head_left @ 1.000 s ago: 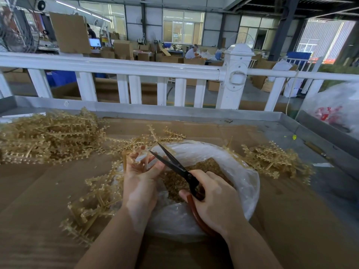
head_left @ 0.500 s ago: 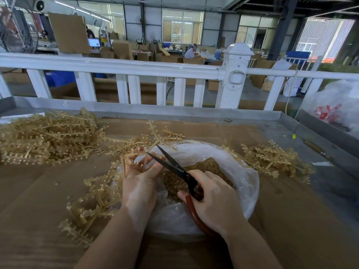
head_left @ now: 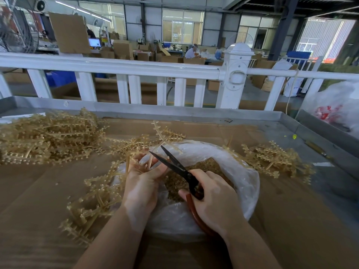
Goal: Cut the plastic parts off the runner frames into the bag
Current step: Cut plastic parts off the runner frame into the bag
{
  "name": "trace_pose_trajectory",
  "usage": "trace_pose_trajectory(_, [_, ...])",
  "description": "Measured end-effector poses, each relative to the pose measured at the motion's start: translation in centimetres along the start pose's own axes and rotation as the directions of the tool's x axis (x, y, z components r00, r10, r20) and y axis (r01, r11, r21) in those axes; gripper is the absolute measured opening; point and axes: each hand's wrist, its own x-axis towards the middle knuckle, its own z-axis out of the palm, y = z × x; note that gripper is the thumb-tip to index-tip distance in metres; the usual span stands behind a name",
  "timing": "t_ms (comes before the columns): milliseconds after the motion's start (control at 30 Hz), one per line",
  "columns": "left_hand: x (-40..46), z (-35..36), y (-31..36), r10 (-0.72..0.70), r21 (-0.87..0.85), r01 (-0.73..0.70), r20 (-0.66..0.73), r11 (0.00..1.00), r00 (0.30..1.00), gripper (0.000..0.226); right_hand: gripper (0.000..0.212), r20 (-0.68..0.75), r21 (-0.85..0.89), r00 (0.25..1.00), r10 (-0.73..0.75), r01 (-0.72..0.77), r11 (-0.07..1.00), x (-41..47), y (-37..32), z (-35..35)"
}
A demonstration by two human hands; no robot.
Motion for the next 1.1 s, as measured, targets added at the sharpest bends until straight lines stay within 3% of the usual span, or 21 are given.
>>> trace_pose_trajectory(200, [0.04, -0.10, 0.00, -0.055, -0.026, 0.056, 0.023, 0.998, 0.998, 0.054, 0.040, -0.013, 0.018, 1.000, -0.005, 0.005, 1.000, -0.06, 0.01, -0.09])
trace_pose_trajectory(467, [0.29, -0.10, 0.37, -0.143, -0.225, 0.130, -0.040, 0.966, 0.989, 0.047, 0.043, -0.002, 0.023, 1.000, -0.009, 0.009, 1.000, -0.10, 0.04, -0.09])
trace_pose_trajectory(700, [0.33, 0.00, 0.29, -0.153, -0.177, 0.146, -0.027, 0.973, 0.988, 0.052, 0.042, 0.006, 0.031, 1.000, -0.014, 0.014, 0.999, -0.06, 0.05, -0.24])
trace_pose_trajectory(967, [0.24, -0.28, 0.58, -0.176, -0.241, 0.163, -0.030, 0.957, 0.984, 0.050, 0.040, 0.018, 0.048, 1.000, -0.021, 0.020, 0.999, -0.11, 0.02, -0.25])
trace_pose_trajectory(1100, [0.23, -0.21, 0.32, -0.161, -0.158, 0.156, -0.024, 0.975, 0.987, 0.046, 0.042, 0.013, 0.053, 1.000, -0.024, 0.024, 0.998, -0.09, -0.07, -0.23])
